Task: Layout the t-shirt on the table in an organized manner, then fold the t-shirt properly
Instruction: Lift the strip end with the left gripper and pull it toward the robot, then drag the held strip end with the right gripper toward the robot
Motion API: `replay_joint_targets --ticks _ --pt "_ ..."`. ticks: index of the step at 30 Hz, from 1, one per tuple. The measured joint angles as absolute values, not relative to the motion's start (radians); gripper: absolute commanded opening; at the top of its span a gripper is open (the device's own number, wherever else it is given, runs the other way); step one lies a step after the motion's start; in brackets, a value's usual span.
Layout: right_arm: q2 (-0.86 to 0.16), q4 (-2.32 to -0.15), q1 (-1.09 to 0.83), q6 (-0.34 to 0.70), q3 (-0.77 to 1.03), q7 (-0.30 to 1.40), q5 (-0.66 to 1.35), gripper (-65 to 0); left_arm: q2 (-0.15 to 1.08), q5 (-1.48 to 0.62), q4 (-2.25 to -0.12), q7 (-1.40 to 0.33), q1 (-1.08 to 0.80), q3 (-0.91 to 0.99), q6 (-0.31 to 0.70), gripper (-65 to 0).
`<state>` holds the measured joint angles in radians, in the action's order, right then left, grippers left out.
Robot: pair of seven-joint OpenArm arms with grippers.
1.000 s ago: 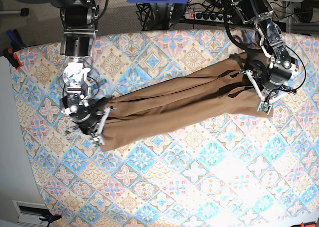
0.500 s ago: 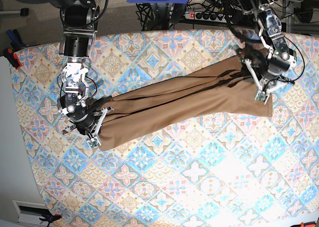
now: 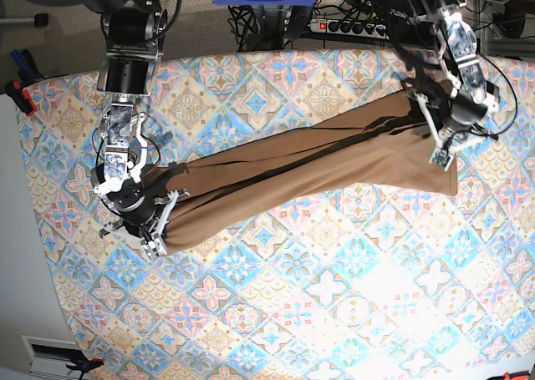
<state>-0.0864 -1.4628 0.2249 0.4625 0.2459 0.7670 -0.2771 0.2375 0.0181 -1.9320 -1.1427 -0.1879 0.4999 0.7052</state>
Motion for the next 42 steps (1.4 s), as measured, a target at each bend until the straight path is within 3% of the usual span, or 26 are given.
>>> replay_joint_targets --ticks 6,19,25,29,33,42 --pt "-0.075 -1.474 0.181 0.463 0.244 0.759 -0.271 -65.0 0.219 0.175 -1.88 -1.137 -0.15 0.498 0.704 -65.0" --pt "-0.072 -1.462 0.171 0.463 0.245 0.772 -0.273 -65.0 0.21 0.188 -1.879 -1.136 -0.142 0.494 0.704 -65.0" --pt "-0.072 -1.462 0.175 0.463 0.245 0.762 -0.274 -44.9 0.21 0.188 -1.879 -1.137 -0.142 0.494 0.704 -65.0" --pt "-0.072 -1.462 0.175 0.463 0.245 0.763 -0.285 -37.2 0.21 0.189 -1.879 -1.137 -0.144 0.494 0.704 -65.0" --pt "-0.072 -1.471 0.171 0.463 0.245 0.762 -0.284 -33.4 0.21 0.192 -1.879 -1.137 -0.146 0.494 0.704 -65.0" --pt "-0.012 -1.636 0.168 0.465 0.249 0.769 -0.289 -33.2 0.21 0.192 -1.879 -1.137 -0.147 0.494 0.704 -65.0"
